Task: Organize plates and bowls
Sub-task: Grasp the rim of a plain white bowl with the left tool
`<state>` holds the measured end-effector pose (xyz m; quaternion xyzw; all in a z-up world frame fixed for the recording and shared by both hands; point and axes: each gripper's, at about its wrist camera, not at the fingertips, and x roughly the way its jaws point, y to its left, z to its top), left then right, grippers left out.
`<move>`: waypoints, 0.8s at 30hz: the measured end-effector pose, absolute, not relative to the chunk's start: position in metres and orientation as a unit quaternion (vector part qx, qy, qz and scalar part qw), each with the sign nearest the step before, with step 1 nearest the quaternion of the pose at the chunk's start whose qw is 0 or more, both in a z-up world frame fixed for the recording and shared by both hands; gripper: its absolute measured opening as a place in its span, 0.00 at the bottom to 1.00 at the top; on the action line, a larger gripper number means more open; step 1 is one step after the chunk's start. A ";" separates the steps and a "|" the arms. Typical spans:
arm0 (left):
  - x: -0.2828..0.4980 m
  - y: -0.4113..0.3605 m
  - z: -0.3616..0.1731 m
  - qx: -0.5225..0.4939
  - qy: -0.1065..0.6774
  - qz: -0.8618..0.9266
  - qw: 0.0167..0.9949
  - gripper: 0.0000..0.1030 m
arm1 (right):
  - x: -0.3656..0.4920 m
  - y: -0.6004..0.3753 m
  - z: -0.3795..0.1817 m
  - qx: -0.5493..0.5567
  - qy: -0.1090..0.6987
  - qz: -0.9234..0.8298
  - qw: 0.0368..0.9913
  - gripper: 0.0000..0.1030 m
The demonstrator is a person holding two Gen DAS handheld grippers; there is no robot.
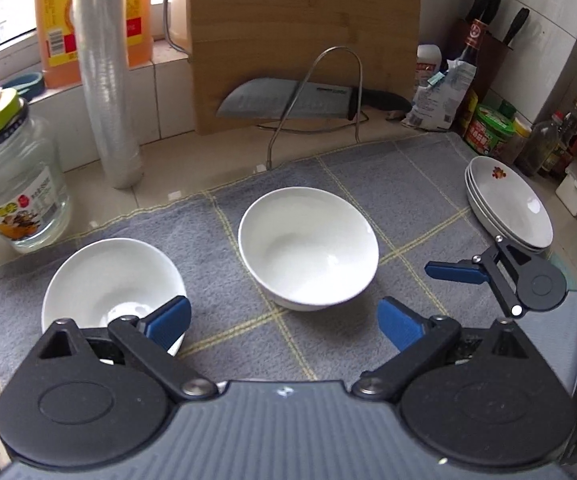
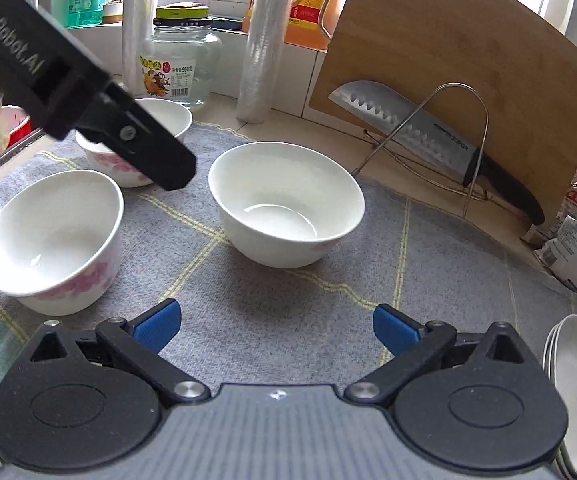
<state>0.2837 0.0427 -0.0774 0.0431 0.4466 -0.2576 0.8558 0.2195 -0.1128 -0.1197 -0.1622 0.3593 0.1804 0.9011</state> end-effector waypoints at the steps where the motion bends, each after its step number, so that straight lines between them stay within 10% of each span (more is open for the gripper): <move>1: 0.291 0.039 -0.079 0.041 0.456 -0.264 0.849 0.95 | 0.223 -0.113 -0.121 -0.162 0.359 0.182 0.901 1.00; 24: 0.382 -0.001 -0.115 0.024 0.521 -0.312 0.794 0.79 | 0.266 -0.104 -0.126 -0.159 0.336 0.220 0.902 0.86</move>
